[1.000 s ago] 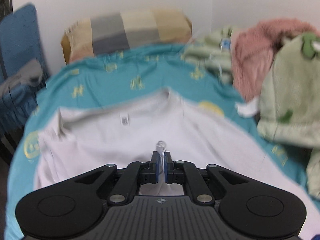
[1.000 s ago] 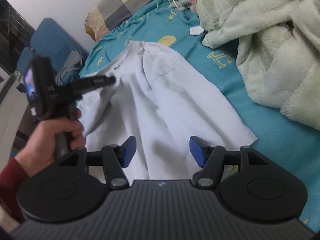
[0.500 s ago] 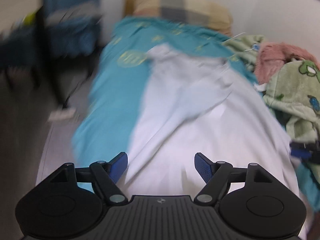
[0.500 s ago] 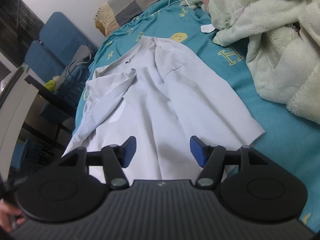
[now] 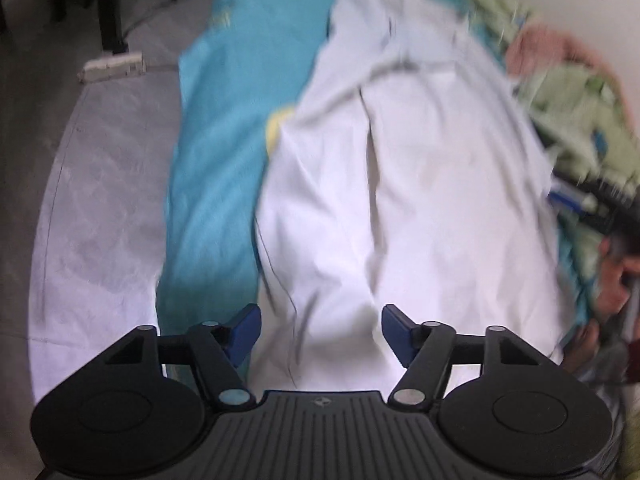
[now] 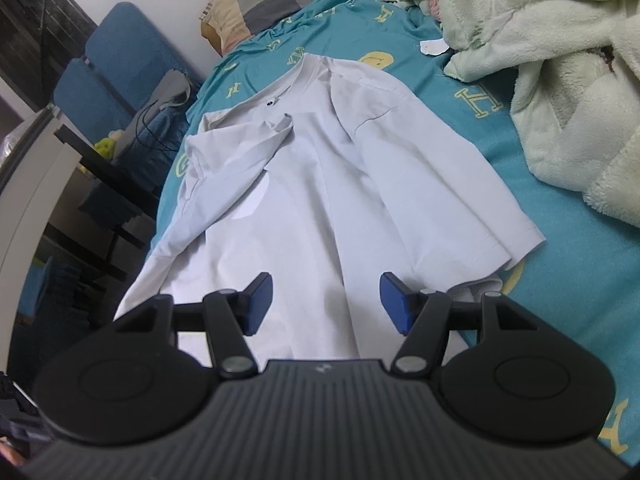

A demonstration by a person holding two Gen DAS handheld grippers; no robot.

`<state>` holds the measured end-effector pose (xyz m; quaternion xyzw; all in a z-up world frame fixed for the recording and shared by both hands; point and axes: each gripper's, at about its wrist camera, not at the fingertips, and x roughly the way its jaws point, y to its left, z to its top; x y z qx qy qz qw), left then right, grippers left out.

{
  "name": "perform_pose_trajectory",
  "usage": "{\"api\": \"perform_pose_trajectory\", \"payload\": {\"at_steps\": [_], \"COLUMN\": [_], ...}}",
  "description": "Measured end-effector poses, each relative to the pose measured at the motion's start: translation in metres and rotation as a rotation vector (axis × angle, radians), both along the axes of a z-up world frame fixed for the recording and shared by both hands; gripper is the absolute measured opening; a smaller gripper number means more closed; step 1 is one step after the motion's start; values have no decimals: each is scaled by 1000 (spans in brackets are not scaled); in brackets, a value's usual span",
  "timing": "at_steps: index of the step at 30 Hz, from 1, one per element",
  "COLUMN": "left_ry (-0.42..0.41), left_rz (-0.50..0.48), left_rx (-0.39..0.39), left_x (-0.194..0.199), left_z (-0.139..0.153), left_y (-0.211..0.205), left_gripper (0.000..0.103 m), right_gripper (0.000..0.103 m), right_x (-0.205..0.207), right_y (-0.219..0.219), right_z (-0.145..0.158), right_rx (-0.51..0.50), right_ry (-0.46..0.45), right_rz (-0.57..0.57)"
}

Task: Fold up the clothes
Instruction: 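Grasp the T-shirt hem with the right tool while the left tool grasps the hem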

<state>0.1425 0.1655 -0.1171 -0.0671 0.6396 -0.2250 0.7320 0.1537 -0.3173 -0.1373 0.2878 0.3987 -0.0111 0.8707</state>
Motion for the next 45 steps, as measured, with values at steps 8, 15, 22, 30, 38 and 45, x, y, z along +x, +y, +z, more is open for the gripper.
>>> {"api": "perform_pose_trajectory", "payload": {"at_steps": [8,15,22,30,38,45], "left_ry": [20,-70,-187,-252,-240,-239], "left_rz": [-43,-54,-160,-226,-146,-109], "left_rx": [140,275,226,147,46,-35], "left_x": [-7,-20,-50,-93,-87,-82], "left_z": [-1,36,112,106,86,71], "left_y": [-37,-47,-95,-142,-119,-104], "left_gripper": [54,6,5,5,5,5], "right_gripper": [63,63,63,62,60,51], "right_x": [-1,-5,-7,2,110,207], "right_y": [2,-3,-3,5,31,68], "right_z": [0,-1,1,-9,-35,-66], "right_rx": [16,46,71,256,353,267], "right_ry": [-6,-9,-25,-54,-74,-84], "right_rz": [20,26,45,140,104,64]}}
